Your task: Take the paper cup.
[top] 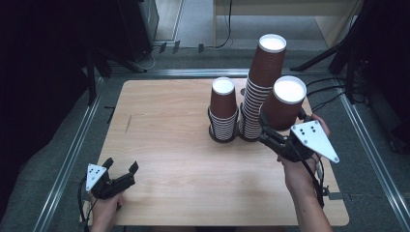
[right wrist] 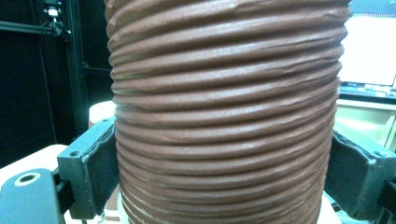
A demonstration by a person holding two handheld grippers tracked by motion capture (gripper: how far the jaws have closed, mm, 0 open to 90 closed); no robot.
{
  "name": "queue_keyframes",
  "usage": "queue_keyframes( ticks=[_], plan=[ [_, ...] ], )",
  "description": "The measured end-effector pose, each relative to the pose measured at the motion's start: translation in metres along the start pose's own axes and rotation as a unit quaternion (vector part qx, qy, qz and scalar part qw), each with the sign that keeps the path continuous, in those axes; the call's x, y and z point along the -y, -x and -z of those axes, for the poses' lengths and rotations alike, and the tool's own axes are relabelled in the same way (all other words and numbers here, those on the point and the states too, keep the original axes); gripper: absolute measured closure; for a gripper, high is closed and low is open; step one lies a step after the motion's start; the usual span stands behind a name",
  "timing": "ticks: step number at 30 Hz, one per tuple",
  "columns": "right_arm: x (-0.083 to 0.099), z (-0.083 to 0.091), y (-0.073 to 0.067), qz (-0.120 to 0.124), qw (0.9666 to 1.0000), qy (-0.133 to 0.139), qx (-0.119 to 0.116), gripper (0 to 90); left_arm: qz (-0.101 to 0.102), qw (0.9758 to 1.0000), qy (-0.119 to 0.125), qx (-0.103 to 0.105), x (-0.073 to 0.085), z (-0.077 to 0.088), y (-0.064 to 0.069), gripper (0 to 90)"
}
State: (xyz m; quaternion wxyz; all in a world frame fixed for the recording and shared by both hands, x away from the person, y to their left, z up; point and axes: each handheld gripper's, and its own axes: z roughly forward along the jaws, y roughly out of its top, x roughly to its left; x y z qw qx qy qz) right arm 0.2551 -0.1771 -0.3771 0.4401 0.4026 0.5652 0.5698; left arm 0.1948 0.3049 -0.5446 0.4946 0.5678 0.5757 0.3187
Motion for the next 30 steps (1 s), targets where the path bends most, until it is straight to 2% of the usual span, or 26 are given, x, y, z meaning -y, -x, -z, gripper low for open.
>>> queue_keyframes(
  ticks=[3,4,7,12,17,19,21,24,25,28,30],
  plan=[
    [0.013,0.001,0.001,-0.007,0.9999,-0.012,0.002,10.8,-0.006,1.0000,0.003,0.002,-0.003,-0.002,0.006,1.9],
    [0.016,0.002,0.001,-0.007,0.9999,-0.012,0.003,10.8,-0.010,0.9999,0.001,0.005,-0.004,-0.003,0.010,1.9],
    [0.026,0.004,0.002,-0.001,0.9999,-0.015,0.003,10.8,-0.004,0.9999,0.005,0.016,-0.006,-0.005,0.019,1.9],
    [0.040,0.006,0.003,0.000,0.9997,-0.022,0.006,10.8,-0.012,0.9994,0.008,0.032,-0.015,-0.009,0.039,1.9],
    [0.056,0.006,-0.002,0.019,0.9992,-0.033,0.011,10.6,-0.010,0.9984,0.010,0.054,-0.026,-0.019,0.061,1.9],
    [0.063,0.005,-0.005,0.032,0.9986,-0.039,0.012,10.6,-0.014,0.9977,0.011,0.066,-0.030,-0.022,0.069,1.9],
    [0.070,0.005,-0.007,0.035,0.9983,-0.045,0.009,10.5,-0.017,0.9969,0.014,0.076,-0.033,-0.024,0.077,1.9],
    [0.081,0.005,-0.012,0.021,0.9983,-0.055,0.003,10.5,-0.028,0.9955,0.012,0.090,-0.032,-0.025,0.088,1.9],
    [0.084,0.004,-0.014,0.022,0.9979,-0.061,-0.001,10.4,-0.032,0.9950,0.009,0.094,-0.032,-0.026,0.091,1.9],
    [0.092,0.004,-0.025,0.046,0.9964,-0.071,-0.011,10.3,-0.043,0.9934,0.004,0.106,-0.033,-0.027,0.101,1.9],
    [0.096,0.003,-0.030,0.052,0.9957,-0.075,-0.013,10.3,-0.045,0.9922,0.002,0.116,-0.033,-0.028,0.107,1.9]
  ],
)
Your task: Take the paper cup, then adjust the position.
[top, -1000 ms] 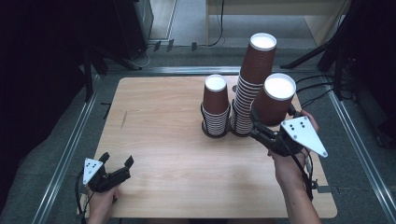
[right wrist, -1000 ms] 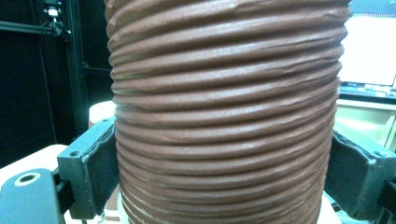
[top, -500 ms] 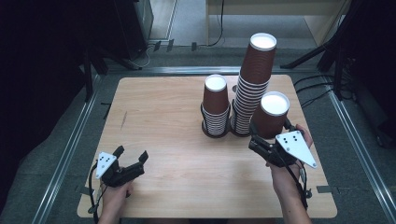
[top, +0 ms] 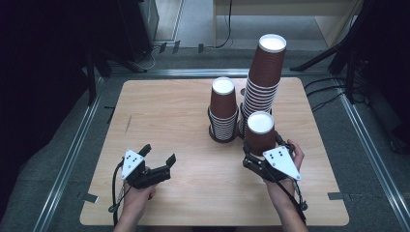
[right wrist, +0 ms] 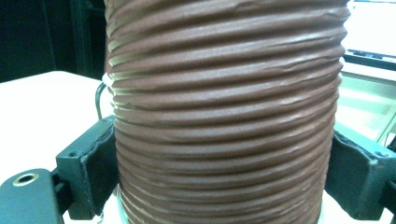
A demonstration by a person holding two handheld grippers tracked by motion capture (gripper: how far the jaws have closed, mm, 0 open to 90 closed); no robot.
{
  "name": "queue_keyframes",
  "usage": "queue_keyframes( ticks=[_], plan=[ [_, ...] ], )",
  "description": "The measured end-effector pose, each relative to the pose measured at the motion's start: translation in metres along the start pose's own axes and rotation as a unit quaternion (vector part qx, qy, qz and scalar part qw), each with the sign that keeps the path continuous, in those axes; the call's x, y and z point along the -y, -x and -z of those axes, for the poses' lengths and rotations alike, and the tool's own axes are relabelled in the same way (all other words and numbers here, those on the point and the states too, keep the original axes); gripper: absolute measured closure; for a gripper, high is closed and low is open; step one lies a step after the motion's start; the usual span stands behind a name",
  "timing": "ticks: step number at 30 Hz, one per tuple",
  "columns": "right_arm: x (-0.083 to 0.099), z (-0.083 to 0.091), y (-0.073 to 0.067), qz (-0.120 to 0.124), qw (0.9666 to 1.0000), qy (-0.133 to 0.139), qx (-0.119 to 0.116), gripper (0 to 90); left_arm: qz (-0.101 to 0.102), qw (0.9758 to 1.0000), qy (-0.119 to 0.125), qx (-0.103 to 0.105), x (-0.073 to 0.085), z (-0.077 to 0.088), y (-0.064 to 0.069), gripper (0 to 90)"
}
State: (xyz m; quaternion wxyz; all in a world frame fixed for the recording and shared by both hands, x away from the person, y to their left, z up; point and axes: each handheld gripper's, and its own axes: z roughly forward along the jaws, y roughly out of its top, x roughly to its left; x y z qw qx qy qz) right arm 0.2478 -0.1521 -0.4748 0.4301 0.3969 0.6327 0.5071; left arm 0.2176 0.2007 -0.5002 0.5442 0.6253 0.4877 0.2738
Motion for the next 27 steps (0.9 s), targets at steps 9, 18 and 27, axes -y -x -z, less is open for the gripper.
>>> queue_keyframes(
  ticks=[9,18,27],
  plan=[
    [0.014,-0.006,-0.019,0.049,0.9986,-0.019,-0.005,10.3,-0.014,0.9992,-0.010,0.037,-0.005,-0.003,0.018,1.9],
    [0.022,-0.008,-0.029,0.074,0.9968,-0.029,-0.011,10.3,-0.023,0.9976,-0.016,0.063,-0.006,-0.004,0.031,2.0],
    [0.027,-0.010,-0.039,0.107,0.9933,-0.036,-0.026,10.3,-0.034,0.9955,-0.025,0.085,-0.009,-0.005,0.041,2.0]
  ],
)
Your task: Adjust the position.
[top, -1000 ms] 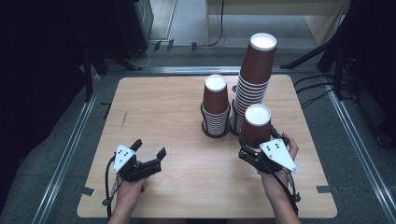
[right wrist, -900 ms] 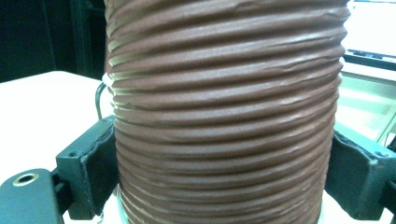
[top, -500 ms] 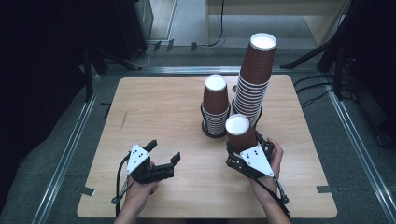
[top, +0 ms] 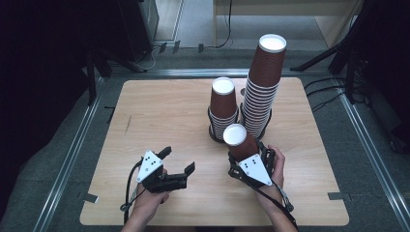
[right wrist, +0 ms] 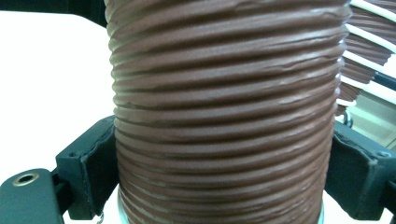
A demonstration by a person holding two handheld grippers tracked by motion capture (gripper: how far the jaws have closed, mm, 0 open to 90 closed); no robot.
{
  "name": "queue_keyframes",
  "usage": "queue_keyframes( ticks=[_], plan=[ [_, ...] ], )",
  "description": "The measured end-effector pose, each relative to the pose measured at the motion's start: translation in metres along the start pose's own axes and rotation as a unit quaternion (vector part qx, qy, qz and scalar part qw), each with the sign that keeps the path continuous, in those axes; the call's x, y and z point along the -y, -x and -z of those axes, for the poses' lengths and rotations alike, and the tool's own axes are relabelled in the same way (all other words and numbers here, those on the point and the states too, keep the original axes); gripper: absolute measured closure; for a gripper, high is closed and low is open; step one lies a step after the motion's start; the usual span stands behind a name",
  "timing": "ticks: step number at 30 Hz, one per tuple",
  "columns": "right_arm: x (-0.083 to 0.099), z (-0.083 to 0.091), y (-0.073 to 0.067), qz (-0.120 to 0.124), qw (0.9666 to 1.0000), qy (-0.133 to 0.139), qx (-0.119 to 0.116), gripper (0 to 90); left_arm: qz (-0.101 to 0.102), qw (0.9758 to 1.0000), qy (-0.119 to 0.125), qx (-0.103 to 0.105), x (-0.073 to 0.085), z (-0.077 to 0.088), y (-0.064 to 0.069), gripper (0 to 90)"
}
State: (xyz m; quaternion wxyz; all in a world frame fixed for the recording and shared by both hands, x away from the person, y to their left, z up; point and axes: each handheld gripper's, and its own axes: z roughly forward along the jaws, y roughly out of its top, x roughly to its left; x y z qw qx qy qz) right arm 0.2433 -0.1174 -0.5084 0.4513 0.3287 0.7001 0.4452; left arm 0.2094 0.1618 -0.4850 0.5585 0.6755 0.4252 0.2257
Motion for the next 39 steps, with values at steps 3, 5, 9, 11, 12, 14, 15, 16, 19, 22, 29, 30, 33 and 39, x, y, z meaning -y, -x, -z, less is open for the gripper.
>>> queue_keyframes(
  ticks=[3,5,9,11,12,14,15,16,19,22,29,30,33,39],
  plan=[
    [0.001,-0.001,-0.002,0.011,0.9999,-0.003,-0.003,10.3,0.004,1.0000,-0.003,0.005,-0.001,-0.001,0.002,2.0],
    [0.002,-0.001,-0.004,0.023,0.9997,-0.004,-0.006,10.3,0.005,0.9999,-0.002,0.013,-0.001,-0.002,0.003,2.0],
    [0.004,0.000,-0.009,0.040,0.9991,-0.004,-0.014,10.4,0.000,1.0000,0.000,0.010,-0.004,-0.003,0.006,2.0],
    [0.004,0.000,-0.010,0.048,0.9987,-0.004,-0.014,10.4,0.001,0.9999,0.002,0.011,-0.004,-0.003,0.007,1.9],
    [0.005,0.000,-0.012,0.053,0.9985,-0.004,-0.015,10.4,0.002,0.9999,0.000,0.015,-0.004,-0.004,0.007,1.9],
    [0.005,0.001,-0.014,0.062,0.9979,-0.002,-0.018,10.4,0.005,0.9997,-0.003,0.024,-0.003,-0.005,0.009,1.9],
    [0.004,0.001,-0.015,0.069,0.9975,0.000,-0.019,10.4,0.006,0.9996,-0.004,0.027,-0.003,-0.006,0.010,1.9],
    [0.004,0.002,-0.017,0.073,0.9971,0.000,-0.020,10.3,0.007,0.9994,-0.007,0.033,-0.003,-0.007,0.011,1.9],
    [0.004,0.003,-0.021,0.088,0.9958,0.003,-0.025,10.4,0.009,0.9991,-0.011,0.039,-0.003,-0.009,0.014,1.9],
    [0.003,0.003,-0.024,0.096,0.9949,0.006,-0.030,10.4,0.009,0.9992,-0.019,0.035,-0.003,-0.010,0.017,1.3],
    [0.001,0.004,-0.033,0.114,0.9925,0.012,-0.042,10.4,0.007,0.9988,-0.018,0.045,-0.004,-0.009,0.020,0.7],
    [0.001,0.004,-0.034,0.117,0.9921,0.013,-0.045,10.4,0.007,0.9987,-0.019,0.047,-0.004,-0.009,0.020,0.7],
    [0.002,0.004,-0.039,0.127,0.9905,0.013,-0.053,10.3,0.010,0.9982,-0.019,0.057,-0.004,-0.009,0.021,0.7],
    [0.003,0.006,-0.051,0.148,0.9863,0.018,-0.070,10.3,0.008,0.9973,-0.020,0.070,-0.005,-0.009,0.023,0.8]
  ],
)
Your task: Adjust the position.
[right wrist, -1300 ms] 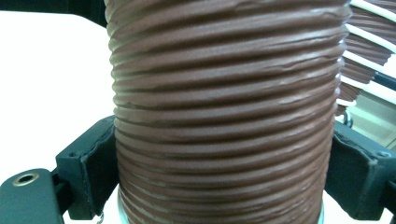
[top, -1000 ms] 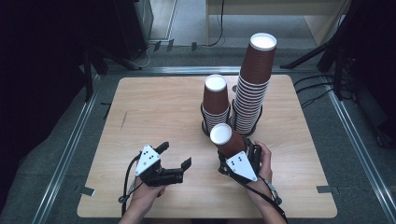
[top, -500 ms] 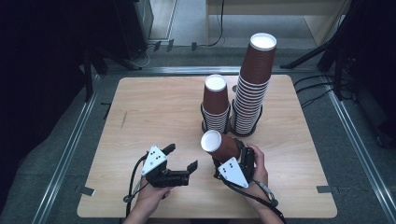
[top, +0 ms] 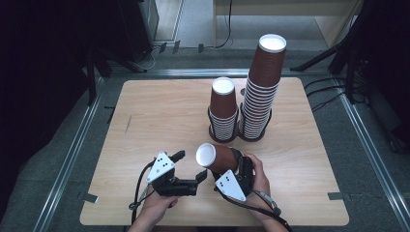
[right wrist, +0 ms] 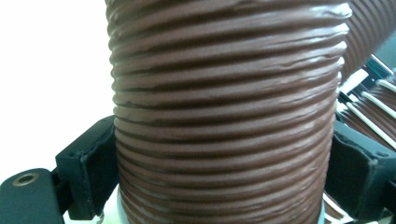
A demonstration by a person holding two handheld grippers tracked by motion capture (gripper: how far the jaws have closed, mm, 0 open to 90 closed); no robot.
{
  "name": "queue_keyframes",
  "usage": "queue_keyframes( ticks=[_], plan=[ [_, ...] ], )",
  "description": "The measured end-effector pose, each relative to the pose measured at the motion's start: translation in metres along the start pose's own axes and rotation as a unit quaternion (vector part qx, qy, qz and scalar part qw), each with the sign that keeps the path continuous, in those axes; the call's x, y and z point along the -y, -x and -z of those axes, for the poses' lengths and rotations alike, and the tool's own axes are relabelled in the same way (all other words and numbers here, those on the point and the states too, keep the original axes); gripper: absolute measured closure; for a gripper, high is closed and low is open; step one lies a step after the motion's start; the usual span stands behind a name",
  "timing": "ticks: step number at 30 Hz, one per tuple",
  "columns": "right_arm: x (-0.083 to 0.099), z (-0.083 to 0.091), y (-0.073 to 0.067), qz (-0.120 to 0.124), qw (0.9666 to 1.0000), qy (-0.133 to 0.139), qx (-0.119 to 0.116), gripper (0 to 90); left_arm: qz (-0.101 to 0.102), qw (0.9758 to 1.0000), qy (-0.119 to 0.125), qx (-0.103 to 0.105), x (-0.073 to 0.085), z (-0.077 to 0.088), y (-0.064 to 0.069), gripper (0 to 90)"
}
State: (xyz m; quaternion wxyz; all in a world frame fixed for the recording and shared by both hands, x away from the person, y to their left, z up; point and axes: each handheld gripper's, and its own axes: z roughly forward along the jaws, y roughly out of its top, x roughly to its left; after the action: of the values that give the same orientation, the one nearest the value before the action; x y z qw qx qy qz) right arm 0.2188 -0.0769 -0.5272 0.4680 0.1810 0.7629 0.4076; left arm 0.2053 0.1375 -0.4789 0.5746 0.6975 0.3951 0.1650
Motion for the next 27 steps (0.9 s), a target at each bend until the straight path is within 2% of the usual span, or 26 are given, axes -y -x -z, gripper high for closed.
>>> queue_keyframes(
  ticks=[3,9,14,18,24,27],
  plan=[
    [-0.002,0.000,-0.004,0.000,1.0000,0.003,-0.008,10.4,0.000,1.0000,-0.002,0.004,-0.001,0.000,0.001,0.8],
    [-0.003,0.000,-0.012,0.020,0.9995,0.007,-0.021,10.4,-0.002,0.9999,-0.008,0.014,-0.002,0.000,0.003,0.8],
    [-0.004,0.000,-0.014,0.024,0.9992,0.013,-0.029,10.4,-0.010,0.9995,-0.027,0.013,-0.001,-0.003,0.004,1.3],
    [-0.004,0.000,-0.016,0.023,0.9991,0.013,-0.034,10.4,-0.012,0.9992,-0.035,0.012,-0.001,-0.004,0.004,4.1],
    [-0.005,0.001,-0.018,0.032,0.9982,0.021,-0.045,10.4,-0.006,0.9991,-0.035,0.023,-0.002,-0.003,0.005,7.4],
    [-0.005,0.002,-0.020,0.034,0.9972,0.028,-0.060,10.2,-0.005,0.9989,-0.038,0.027,-0.002,-0.003,0.005,14.1]
  ],
)
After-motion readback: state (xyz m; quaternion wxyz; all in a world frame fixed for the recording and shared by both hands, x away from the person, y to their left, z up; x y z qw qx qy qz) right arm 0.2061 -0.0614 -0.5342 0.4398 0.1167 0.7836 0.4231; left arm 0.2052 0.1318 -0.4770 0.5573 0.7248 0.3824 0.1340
